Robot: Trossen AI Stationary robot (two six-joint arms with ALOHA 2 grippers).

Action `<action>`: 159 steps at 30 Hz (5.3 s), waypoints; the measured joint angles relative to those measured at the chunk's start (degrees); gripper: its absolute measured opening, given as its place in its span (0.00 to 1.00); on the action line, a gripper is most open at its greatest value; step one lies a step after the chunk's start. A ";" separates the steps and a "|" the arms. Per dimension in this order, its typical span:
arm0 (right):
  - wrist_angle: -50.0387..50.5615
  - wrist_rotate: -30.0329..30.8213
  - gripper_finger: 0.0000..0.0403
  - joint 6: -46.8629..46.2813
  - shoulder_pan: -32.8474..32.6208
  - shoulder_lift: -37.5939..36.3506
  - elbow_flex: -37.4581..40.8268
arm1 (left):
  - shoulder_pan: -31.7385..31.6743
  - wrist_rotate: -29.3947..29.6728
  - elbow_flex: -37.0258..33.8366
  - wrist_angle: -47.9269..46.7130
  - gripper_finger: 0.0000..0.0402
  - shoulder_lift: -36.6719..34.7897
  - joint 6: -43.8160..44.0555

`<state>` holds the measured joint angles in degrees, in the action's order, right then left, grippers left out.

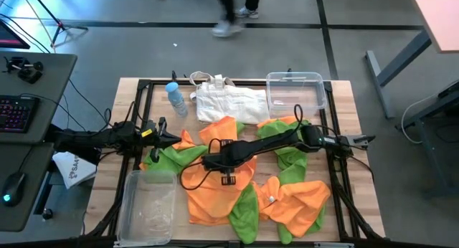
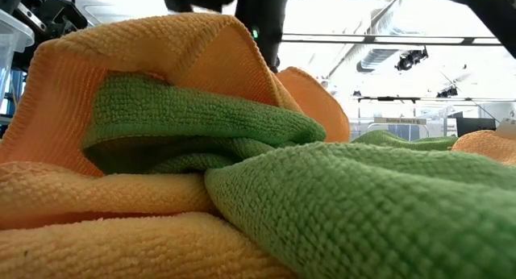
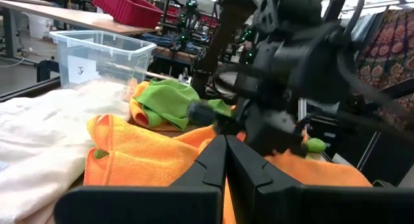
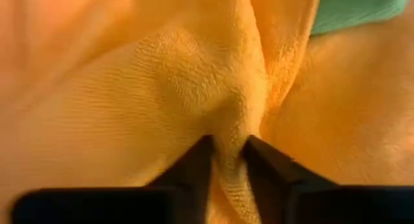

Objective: Sort microfiber towel by color & place in baskets
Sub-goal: Put the orange microfiber cloth into the top transparent bin

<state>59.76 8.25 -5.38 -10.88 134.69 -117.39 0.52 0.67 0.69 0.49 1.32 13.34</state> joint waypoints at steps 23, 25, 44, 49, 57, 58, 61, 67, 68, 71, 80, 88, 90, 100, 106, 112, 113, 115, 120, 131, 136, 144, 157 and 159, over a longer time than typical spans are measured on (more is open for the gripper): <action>16.20 19.55 0.00 -19.93 -5.60 -22.93 -11.25 | 0.02 -0.17 -0.01 0.84 0.00 0.00 13.68; 18.67 22.80 0.00 -21.72 -6.38 -25.42 -11.25 | 0.02 -0.04 -0.01 1.04 0.00 0.02 16.87; 29.60 41.18 0.00 -39.45 -9.00 -48.49 3.88 | 4.32 4.57 14.17 -12.39 0.00 11.13 6.58; 26.93 39.60 0.00 -43.67 -10.32 -54.61 14.94 | 4.47 4.75 15.84 -15.02 0.00 15.69 0.86; 14.23 49.01 0.00 -42.31 -10.88 -65.75 26.46 | 4.47 5.65 15.84 -14.32 0.00 18.97 -2.97; 12.22 49.77 0.00 -41.14 -10.35 -67.18 27.01 | 4.47 6.03 15.84 -14.27 0.00 19.29 -2.78; 7.96 51.76 0.00 -37.37 -8.29 -71.02 27.62 | 4.47 6.63 15.84 -13.46 0.00 20.16 -1.57; -3.97 54.26 0.00 -23.84 -4.79 -77.35 27.11 | 4.47 6.71 15.84 -10.71 0.00 21.64 -1.46; -6.94 54.22 0.00 -20.51 -4.33 -78.29 27.09 | 4.47 6.69 15.84 -10.32 0.00 21.86 -1.49; -15.84 53.15 0.00 -11.95 -3.55 -80.58 27.04 | 4.47 7.28 15.84 -9.92 0.00 22.48 -1.49; -37.33 53.26 0.00 10.56 -3.05 -81.96 27.00 | 4.47 7.88 15.84 -9.94 0.00 23.53 -1.42; -37.58 54.56 0.00 14.88 3.43 -81.92 27.15 | 4.47 8.31 15.84 -9.54 0.00 23.54 -1.44; -36.63 54.53 0.00 14.66 5.75 -81.94 27.15 | 4.47 8.68 15.84 -9.53 0.00 23.52 -1.40; -35.62 43.97 0.00 12.94 19.87 -81.46 27.15 | 4.47 8.92 15.84 -9.53 0.00 23.52 -1.33; -27.65 38.20 0.00 8.02 27.29 -80.39 27.15 | 4.47 8.94 15.82 -9.53 0.00 23.52 -1.27; -15.50 32.08 0.00 -1.00 33.56 -77.23 30.16 | 4.47 8.97 15.82 -9.55 0.00 23.52 -1.12; -14.58 30.23 0.00 -2.69 34.55 -76.75 31.18 | 4.47 9.04 15.82 -9.55 0.00 23.52 -0.80; -11.98 25.84 0.00 -6.40 36.89 -76.00 32.74 | 4.47 9.18 15.82 -9.55 0.00 23.54 0.05; -1.55 18.07 0.00 -15.95 43.71 -72.68 35.28 | 4.47 9.18 15.82 -9.57 0.00 23.52 0.09; 3.89 -2.83 0.00 -20.24 55.76 -59.80 37.86 | 4.43 9.18 15.82 -9.63 0.00 23.52 0.06; 6.42 -6.85 0.00 -20.17 57.16 -52.24 37.86 | 4.43 9.40 15.82 -9.66 0.00 23.52 0.07; 3.16 -9.32 0.00 -15.33 60.85 -45.68 44.06 | 4.45 9.40 15.80 -9.68 0.00 23.52 0.10; -12.06 -10.02 0.00 -20.32 65.86 -43.38 55.76 | 4.45 10.64 15.80 -9.68 0.00 23.52 3.02; -12.11 -9.50 0.00 -21.20 65.75 -42.83 55.76 | 4.44 10.67 15.80 -9.68 0.00 23.52 3.04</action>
<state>47.66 -1.26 -26.58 54.87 91.86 -61.63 4.96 11.33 16.49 -9.19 24.84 16.38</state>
